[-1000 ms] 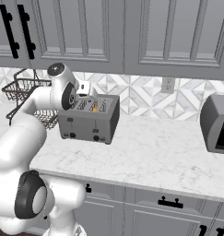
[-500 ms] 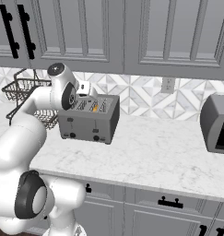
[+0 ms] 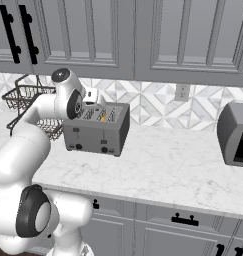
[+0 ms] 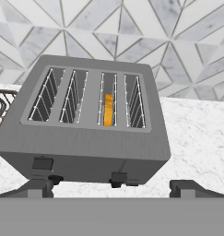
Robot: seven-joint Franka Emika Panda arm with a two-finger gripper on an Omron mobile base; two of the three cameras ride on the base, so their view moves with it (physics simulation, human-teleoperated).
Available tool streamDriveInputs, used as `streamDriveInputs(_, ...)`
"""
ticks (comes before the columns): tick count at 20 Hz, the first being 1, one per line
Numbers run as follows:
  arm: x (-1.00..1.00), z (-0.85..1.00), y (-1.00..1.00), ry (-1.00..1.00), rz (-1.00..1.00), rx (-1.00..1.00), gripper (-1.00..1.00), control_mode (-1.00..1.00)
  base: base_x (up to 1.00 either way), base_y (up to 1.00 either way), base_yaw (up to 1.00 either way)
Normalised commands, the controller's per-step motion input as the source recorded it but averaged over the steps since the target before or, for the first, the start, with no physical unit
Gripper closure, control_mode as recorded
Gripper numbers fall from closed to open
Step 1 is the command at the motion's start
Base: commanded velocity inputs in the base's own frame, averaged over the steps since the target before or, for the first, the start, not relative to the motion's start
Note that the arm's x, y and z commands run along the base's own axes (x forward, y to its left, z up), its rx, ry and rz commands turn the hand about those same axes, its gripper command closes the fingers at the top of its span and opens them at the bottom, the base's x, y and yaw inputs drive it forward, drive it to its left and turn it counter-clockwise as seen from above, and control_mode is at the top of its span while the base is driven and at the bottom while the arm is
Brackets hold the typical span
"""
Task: Start the toaster. Once the lever pops up, take the bread to the plate on the dining counter.
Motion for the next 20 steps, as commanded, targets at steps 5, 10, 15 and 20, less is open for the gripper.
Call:
streamDriveInputs(5, 0.00, 0.00, 0.00, 0.00, 0.00, 0.00, -1.00, -1.00, 0.00, 0.00, 0.00)
streamDriveInputs(10, 0.00, 0.00, 0.00, 0.00, 0.00, 0.00, -1.00, -1.00, 0.00, 0.00, 0.00)
streamDriveInputs(15, 0.00, 0.00, 0.00, 0.00, 0.00, 0.00, -1.00, -1.00, 0.00, 0.00, 0.00)
streamDriveInputs(20, 0.00, 0.00, 0.00, 0.00, 0.00, 0.00, -1.00, -1.00, 0.00, 0.00, 0.00)
